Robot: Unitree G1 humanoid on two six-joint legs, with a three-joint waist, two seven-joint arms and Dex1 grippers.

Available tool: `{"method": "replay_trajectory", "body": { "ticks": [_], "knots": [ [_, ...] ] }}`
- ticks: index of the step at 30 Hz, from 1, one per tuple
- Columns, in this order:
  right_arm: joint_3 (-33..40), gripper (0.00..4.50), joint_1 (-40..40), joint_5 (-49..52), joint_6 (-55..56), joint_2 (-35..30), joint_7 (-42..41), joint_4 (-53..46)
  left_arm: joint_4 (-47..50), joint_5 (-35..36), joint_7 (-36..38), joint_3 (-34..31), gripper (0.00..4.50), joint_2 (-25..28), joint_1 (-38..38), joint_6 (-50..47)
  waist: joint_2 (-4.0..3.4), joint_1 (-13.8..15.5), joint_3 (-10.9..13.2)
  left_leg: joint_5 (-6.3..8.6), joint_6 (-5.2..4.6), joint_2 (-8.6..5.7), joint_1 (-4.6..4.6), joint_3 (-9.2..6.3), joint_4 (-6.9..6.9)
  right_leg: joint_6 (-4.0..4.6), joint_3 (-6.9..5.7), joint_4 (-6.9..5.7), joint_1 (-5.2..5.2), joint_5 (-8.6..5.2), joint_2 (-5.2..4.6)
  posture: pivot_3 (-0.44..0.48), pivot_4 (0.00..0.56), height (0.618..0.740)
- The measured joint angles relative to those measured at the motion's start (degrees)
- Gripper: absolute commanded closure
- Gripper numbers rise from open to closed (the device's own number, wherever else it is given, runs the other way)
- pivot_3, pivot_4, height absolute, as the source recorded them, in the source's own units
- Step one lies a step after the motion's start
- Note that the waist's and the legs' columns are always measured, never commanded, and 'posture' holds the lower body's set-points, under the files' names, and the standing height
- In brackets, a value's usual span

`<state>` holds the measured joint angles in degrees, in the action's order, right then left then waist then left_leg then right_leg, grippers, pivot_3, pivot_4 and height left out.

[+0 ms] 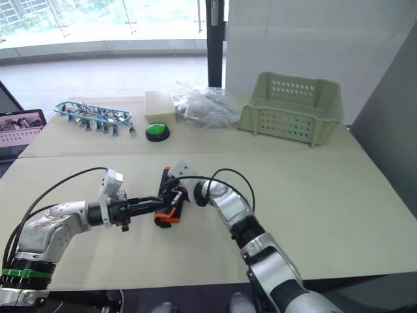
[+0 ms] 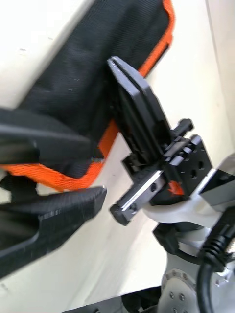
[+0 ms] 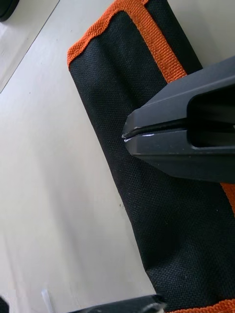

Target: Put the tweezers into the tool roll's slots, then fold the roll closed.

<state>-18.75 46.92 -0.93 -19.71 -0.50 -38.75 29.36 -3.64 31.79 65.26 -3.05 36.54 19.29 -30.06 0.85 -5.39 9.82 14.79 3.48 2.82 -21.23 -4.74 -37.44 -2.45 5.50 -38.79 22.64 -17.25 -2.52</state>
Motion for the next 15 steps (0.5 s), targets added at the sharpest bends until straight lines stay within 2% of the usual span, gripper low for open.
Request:
{"method": "replay_trajectory", "body": {
  "ticks": [8, 15],
  "knots": [
    [0.51, 4.50, -1.53, 0.64, -1.65, -0.37, -0.76, -3.40, -8.75, -9.40, 0.39, 5.52, 4.49, -2.60, 0.39, 13.46, 0.00, 0.14, -0.01, 0.00, 0.00, -0.01, -0.14, 0.01, 0.11, 0.02, 0.01, -0.04, 0.25, 0.01, -0.03, 0.000, 0.150, 0.713],
    [1.38, 4.50, -7.00, 5.46, 0.61, -2.77, -8.58, -8.83, -9.73, -10.19, 0.49, 5.62, 4.49, -3.26, 0.00, 16.65, 0.00, 0.50, -0.01, 0.00, 0.00, -0.01, -0.15, 0.03, 0.11, 0.01, 0.02, -0.02, 0.26, 0.01, -0.02, 0.000, 0.150, 0.713]
  ]
}}
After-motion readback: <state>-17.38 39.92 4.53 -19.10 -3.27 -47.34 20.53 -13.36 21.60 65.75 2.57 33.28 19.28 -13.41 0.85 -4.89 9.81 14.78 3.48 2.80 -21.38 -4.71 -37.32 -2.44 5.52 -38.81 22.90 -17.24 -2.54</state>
